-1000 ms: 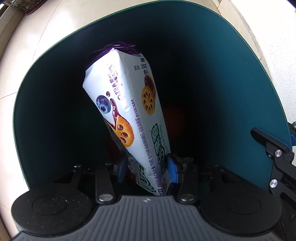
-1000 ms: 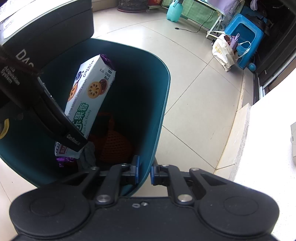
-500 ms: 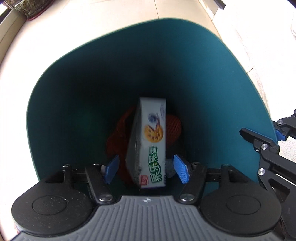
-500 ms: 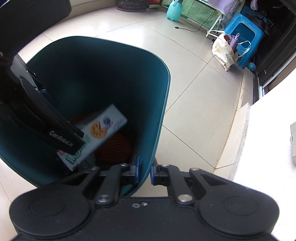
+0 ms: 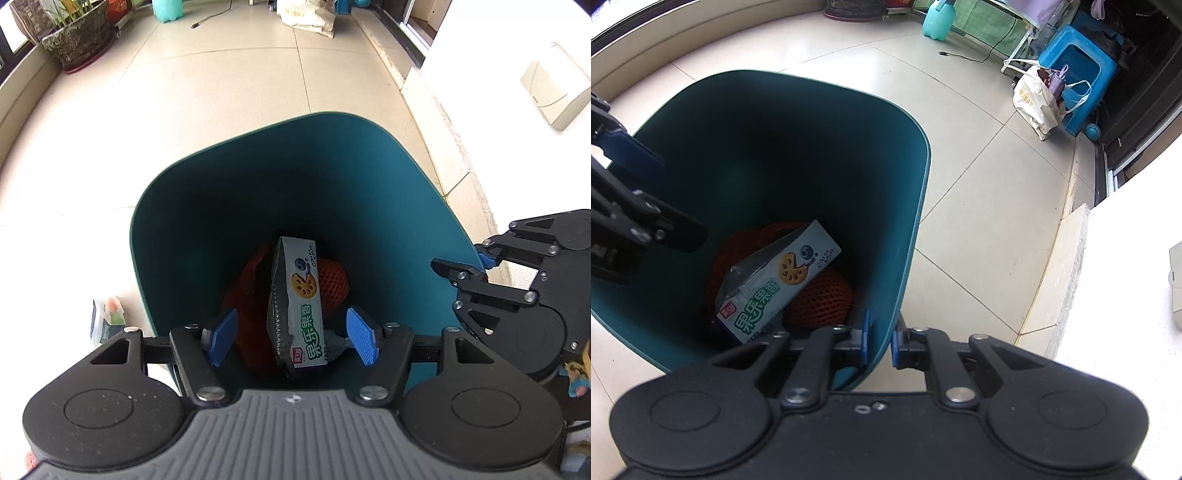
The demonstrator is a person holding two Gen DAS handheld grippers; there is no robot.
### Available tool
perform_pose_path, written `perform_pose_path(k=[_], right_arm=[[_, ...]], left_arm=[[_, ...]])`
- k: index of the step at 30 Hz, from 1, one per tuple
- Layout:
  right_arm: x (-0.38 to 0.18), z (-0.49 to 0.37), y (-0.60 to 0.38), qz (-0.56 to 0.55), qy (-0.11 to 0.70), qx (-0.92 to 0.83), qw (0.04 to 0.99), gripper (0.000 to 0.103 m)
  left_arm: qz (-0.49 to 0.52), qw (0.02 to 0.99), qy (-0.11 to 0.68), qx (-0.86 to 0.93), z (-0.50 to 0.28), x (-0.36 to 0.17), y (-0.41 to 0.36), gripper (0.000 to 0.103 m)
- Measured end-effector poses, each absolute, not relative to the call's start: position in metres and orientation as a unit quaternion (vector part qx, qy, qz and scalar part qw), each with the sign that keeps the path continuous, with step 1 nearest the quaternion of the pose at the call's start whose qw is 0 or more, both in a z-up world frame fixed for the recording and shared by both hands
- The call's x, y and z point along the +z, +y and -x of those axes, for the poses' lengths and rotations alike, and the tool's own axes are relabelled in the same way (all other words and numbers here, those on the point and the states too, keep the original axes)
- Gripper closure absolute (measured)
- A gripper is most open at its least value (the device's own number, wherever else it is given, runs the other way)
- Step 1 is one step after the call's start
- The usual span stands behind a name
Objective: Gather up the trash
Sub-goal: 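Lower the left gripper and close it on the white cloth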
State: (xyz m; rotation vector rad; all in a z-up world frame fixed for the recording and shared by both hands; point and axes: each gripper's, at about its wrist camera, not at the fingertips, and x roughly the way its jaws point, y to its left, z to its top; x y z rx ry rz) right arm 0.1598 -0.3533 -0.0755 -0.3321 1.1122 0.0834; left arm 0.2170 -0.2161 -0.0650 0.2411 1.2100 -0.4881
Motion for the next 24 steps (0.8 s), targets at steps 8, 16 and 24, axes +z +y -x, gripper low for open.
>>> perform_pose_path(k=[8, 16, 24], right_arm=[[-0.075, -0.159, -0.353, 0.155, 0.525, 0.039, 0.836, 0.093], [-0.075, -0.16, -0.355, 0.152, 0.524, 0.04, 0.837, 0.093], [-0.076, -0.161, -0.356, 0.145, 0.529, 0.037, 0.835, 0.093]], left_arm=[[-0.098, 0.827, 0.51, -0.216, -0.196, -0.027, -0.183, 0.032], [-0.075, 0.848, 0.494, -0.18, -0.191, -0.02, -0.139, 0.032], [-0.03, 0.865, 0.481, -0.14, -0.201, -0.029, -0.083, 0.023]])
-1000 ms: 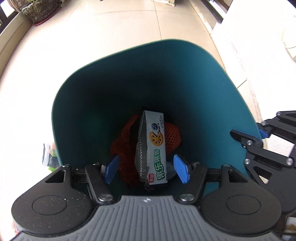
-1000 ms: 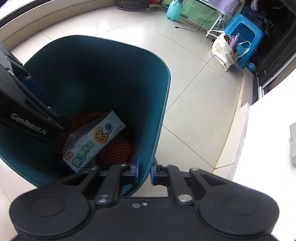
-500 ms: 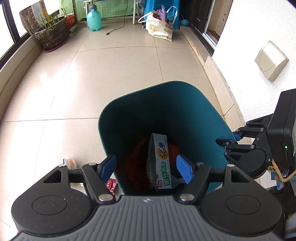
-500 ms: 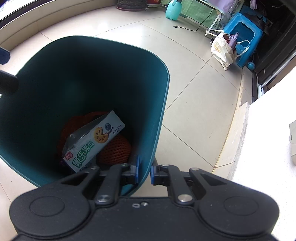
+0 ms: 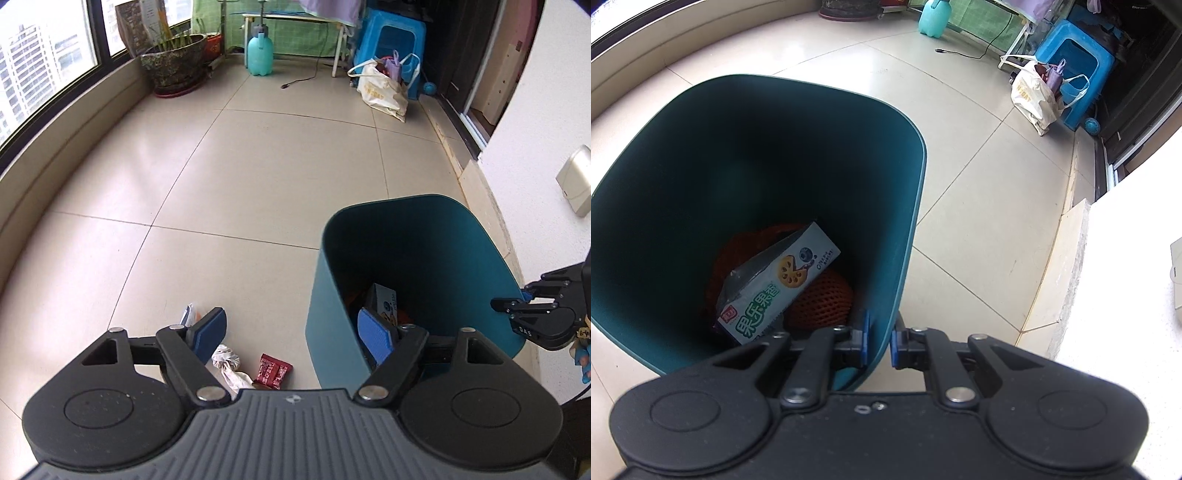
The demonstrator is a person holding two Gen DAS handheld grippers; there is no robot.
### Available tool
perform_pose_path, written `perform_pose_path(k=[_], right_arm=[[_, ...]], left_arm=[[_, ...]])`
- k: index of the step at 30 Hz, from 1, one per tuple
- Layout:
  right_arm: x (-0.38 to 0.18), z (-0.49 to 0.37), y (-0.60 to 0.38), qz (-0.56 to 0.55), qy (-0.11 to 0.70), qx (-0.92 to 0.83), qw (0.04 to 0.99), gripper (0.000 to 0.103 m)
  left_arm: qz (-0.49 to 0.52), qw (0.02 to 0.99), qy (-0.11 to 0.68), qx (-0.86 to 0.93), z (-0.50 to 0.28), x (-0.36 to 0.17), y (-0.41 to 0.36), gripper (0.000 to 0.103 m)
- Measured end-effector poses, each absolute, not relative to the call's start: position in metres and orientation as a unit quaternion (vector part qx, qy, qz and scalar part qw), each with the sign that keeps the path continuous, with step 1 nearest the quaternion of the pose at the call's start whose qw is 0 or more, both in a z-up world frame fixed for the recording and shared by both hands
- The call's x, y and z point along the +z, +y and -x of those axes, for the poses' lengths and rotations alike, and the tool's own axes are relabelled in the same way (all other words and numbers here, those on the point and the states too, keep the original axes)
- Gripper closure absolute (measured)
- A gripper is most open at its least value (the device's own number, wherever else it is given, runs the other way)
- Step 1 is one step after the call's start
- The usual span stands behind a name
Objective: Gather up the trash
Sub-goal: 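Lower the left gripper and close it on the white cloth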
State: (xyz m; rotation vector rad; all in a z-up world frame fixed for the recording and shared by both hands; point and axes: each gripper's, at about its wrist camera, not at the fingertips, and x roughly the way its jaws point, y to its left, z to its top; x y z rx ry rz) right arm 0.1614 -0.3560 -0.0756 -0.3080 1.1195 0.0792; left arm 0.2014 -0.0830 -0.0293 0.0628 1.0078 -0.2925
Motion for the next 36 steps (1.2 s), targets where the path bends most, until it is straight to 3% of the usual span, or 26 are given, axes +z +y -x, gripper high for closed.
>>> perform_pose_path(k=[8, 19, 33, 35, 36], right_arm=[[-0.077, -0.161, -0.354, 0.153, 0.529, 0.038, 0.834, 0.093], [-0.078, -0.162, -0.348, 0.172, 0.531, 0.029, 0.829, 0.091], [-0.077, -0.164, -0.346, 0.197, 0.537, 0.032, 0.82, 0.089], [-0.077, -0.164, -0.345, 0.202, 0.537, 0.031, 0.819, 0.088], [-0.078, -0.164, -0.344, 0.204, 0.537, 0.03, 0.818, 0.088]], left_arm=[[-0.012, 0.845, 0.528, -0.086, -0.227, -0.104, -0.043, 0.022], [0.04, 0.778, 0.627, -0.013, -0.279, -0.254, -0.016, 0.022], [-0.002, 0.751, 0.66, -0.005, -0.313, -0.341, -0.038, 0.024], [-0.005, 0.751, 0.661, -0.006, -0.312, -0.343, -0.04, 0.047], [-0.002, 0.747, 0.665, -0.004, -0.312, -0.343, -0.04, 0.051]])
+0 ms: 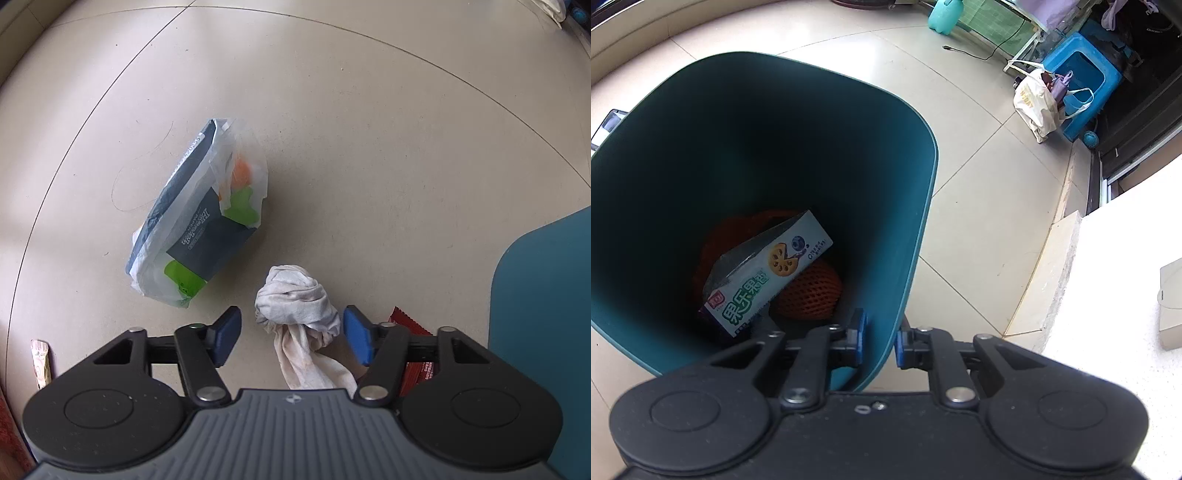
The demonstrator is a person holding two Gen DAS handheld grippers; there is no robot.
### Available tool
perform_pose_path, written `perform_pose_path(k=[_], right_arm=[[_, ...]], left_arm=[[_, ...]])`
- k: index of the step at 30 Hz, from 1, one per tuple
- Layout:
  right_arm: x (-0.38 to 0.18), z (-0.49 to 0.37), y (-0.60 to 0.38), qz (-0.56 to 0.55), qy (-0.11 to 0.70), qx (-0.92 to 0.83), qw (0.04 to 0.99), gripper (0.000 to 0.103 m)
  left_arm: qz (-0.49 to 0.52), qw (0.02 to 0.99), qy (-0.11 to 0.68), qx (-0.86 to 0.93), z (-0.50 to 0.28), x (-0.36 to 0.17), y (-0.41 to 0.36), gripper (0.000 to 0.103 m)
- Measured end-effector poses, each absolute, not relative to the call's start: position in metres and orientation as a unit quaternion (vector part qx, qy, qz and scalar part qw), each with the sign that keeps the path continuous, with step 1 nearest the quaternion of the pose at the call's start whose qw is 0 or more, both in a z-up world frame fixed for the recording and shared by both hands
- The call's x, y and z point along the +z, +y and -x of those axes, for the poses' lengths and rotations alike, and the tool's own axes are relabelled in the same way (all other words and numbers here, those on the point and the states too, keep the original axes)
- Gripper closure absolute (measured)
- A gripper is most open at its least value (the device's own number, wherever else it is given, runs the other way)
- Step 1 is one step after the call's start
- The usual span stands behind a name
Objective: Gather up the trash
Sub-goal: 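Lower the left gripper and close it on the white cloth, then lift the white cloth and carry it over the teal bin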
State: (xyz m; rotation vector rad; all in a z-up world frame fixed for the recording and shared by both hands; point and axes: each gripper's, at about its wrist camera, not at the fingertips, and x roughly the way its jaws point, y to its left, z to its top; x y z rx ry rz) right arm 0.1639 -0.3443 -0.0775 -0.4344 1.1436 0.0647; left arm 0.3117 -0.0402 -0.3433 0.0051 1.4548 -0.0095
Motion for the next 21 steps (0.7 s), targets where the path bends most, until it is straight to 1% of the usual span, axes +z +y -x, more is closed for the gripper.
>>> perform_pose_path(k=[2, 3, 5, 9, 15, 21], right_arm=[[-0.077, -0.164, -0.344, 0.206, 0.537, 0.029, 0.818, 0.088], [-0.078, -0.163, -0.343, 0.206, 0.537, 0.028, 0.818, 0.088], [-0.077, -0.164, -0.344, 0.206, 0.536, 0.028, 0.818, 0.088], [-0.078, -0.162, -0.344, 0.205, 0.532, 0.031, 0.821, 0.088], [-0.077, -0.157, -0.348, 0.202, 0.523, 0.037, 0.827, 0.089], [-0.076, -0.156, -0.349, 0.201, 0.519, 0.038, 0.83, 0.089]], left_arm=[[0.002, 0.744, 0.668, -0.004, -0.31, -0.343, -0.041, 0.06], [0.003, 0.746, 0.666, -0.003, -0.309, -0.341, -0.042, 0.063], [-0.007, 0.749, 0.663, -0.003, -0.306, -0.336, -0.044, 0.07], [-0.011, 0.75, 0.661, -0.004, -0.297, -0.323, -0.045, 0.074], [-0.021, 0.751, 0.66, -0.012, -0.272, -0.293, -0.042, 0.075], [-0.026, 0.759, 0.65, -0.03, -0.257, -0.246, -0.044, 0.076]])
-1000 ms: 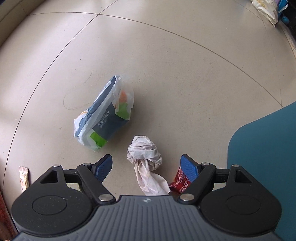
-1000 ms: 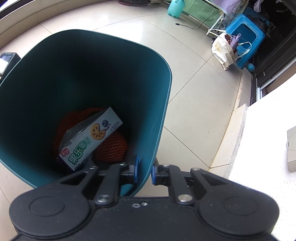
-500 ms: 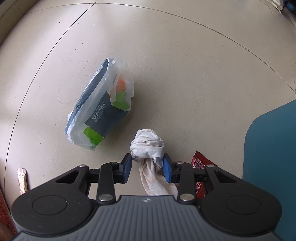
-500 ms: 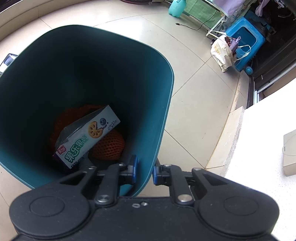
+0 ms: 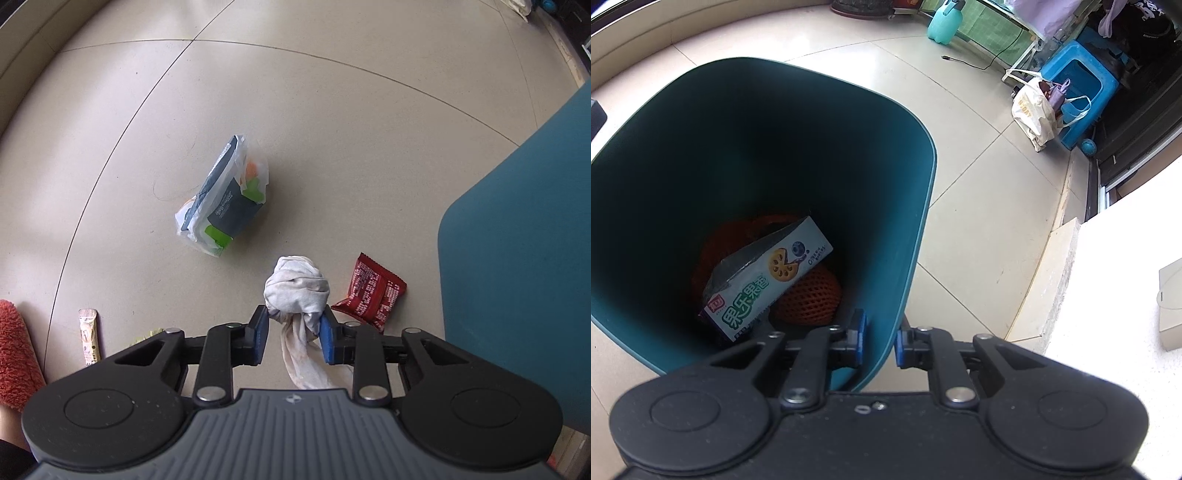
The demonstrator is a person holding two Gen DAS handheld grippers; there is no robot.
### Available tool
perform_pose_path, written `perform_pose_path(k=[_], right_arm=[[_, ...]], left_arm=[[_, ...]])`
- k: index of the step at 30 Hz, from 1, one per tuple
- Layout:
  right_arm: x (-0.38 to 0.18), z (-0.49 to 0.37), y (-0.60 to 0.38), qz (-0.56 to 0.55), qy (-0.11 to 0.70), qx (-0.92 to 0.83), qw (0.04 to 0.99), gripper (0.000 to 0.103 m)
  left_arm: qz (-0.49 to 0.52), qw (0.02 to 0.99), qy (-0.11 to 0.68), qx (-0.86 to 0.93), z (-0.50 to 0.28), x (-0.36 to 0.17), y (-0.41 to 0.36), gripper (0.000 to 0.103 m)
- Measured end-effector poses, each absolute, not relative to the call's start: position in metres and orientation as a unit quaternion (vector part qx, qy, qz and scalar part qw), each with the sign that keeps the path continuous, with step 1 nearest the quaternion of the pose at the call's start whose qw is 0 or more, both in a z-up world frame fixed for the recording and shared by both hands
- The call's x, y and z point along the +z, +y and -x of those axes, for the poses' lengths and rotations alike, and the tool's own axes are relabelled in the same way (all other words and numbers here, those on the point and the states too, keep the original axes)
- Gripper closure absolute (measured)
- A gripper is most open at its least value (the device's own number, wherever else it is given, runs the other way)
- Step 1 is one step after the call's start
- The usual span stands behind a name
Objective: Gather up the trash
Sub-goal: 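Lift the white cloth and carry it over the teal bin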
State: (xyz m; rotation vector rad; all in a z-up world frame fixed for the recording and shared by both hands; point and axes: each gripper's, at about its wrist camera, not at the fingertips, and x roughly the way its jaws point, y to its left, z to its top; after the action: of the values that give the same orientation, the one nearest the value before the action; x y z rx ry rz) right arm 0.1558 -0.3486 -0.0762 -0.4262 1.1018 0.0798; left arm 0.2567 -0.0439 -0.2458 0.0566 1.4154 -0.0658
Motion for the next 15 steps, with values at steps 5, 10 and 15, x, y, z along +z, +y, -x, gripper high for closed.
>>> perform_pose_path(k=[5, 10, 15], right_arm=[[-0.076, -0.154, -0.35, 0.202, 0.513, 0.041, 0.833, 0.09], [-0.075, -0.151, -0.352, 0.198, 0.509, 0.05, 0.836, 0.09], [-0.074, -0.146, -0.353, 0.202, 0.507, 0.065, 0.835, 0.091]], left_arm=[[-0.041, 0.772, 0.632, -0.049, -0.24, -0.19, -0.052, 0.076], [-0.047, 0.788, 0.609, -0.083, -0.219, -0.128, -0.063, 0.076], [-0.055, 0.804, 0.579, -0.125, -0.196, -0.076, -0.085, 0.076]])
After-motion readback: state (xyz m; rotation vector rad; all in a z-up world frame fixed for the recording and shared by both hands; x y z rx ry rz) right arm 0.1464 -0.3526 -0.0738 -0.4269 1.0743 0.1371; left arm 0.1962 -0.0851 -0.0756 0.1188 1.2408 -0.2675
